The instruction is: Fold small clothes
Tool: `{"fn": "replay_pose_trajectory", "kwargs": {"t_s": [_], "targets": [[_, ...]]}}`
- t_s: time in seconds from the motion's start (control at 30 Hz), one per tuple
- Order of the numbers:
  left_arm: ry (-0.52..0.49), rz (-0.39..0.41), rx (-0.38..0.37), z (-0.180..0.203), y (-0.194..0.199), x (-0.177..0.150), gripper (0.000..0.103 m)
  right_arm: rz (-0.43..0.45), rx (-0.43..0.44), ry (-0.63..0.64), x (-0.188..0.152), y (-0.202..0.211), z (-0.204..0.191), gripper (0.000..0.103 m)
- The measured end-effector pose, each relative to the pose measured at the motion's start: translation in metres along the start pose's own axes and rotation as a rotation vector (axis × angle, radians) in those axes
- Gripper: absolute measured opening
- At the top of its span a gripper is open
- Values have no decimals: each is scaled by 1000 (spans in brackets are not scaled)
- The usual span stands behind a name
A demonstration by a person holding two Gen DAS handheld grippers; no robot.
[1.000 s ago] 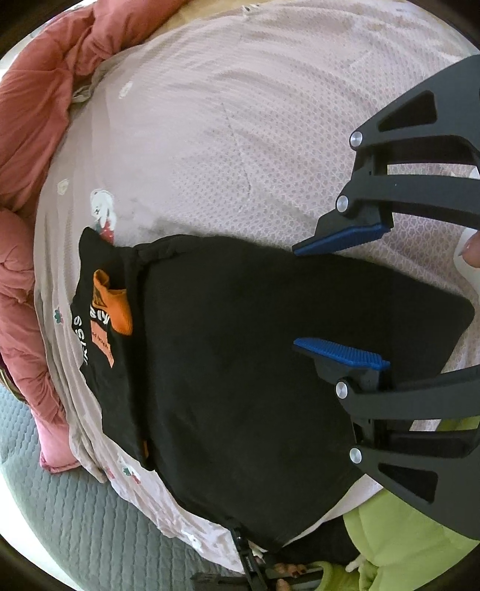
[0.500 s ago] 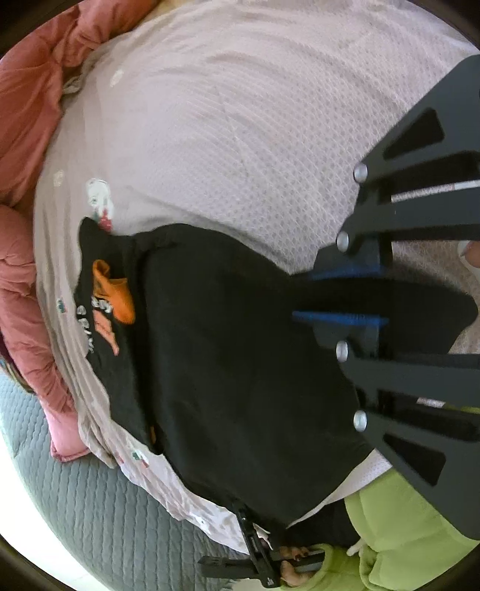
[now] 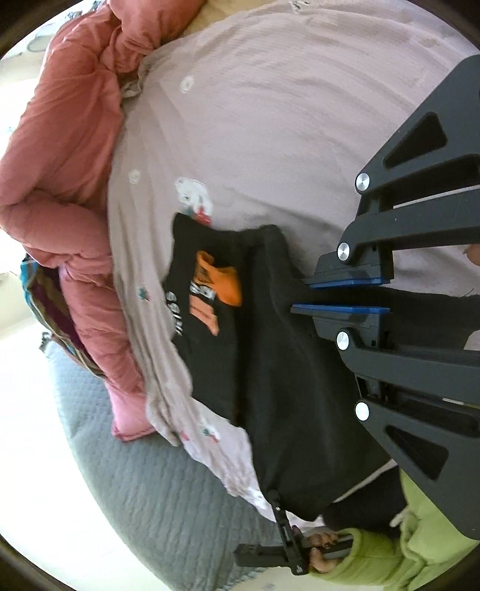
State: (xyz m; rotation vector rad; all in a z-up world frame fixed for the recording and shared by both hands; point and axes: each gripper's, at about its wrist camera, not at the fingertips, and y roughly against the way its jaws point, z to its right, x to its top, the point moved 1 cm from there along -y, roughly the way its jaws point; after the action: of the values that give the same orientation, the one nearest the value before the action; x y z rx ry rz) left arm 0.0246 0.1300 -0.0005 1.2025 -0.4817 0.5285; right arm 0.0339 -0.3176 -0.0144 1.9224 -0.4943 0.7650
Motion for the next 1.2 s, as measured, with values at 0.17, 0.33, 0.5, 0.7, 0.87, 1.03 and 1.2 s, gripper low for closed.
{"fn": "replay_pose_trajectory", "kwargs": {"t_s": [0.17,0.33,0.5,0.7,0.87,1.03,1.2], "targets": [[48,11,0,-7,-7,25,3,66,4,-38,23,-2,11,7],[77,24,4,-8,-20,55,3,100,-8,-38,46,-11,15,7],[105,33,14,-15,-39,81,3,103,-37,-32,69,-33,19,7],[118,25,32,-19,-73,101,3,64,-84,-54,87,-69,31,7],[132,-1,39,-27,-104,107,3,6,-122,-74,87,-100,41,7],[141,-8,22,-34,-118,105,7,-25,-151,-94,81,-116,47,12],[150,8,-7,-36,-106,96,38,-18,-158,-108,71,-104,44,58]]}}
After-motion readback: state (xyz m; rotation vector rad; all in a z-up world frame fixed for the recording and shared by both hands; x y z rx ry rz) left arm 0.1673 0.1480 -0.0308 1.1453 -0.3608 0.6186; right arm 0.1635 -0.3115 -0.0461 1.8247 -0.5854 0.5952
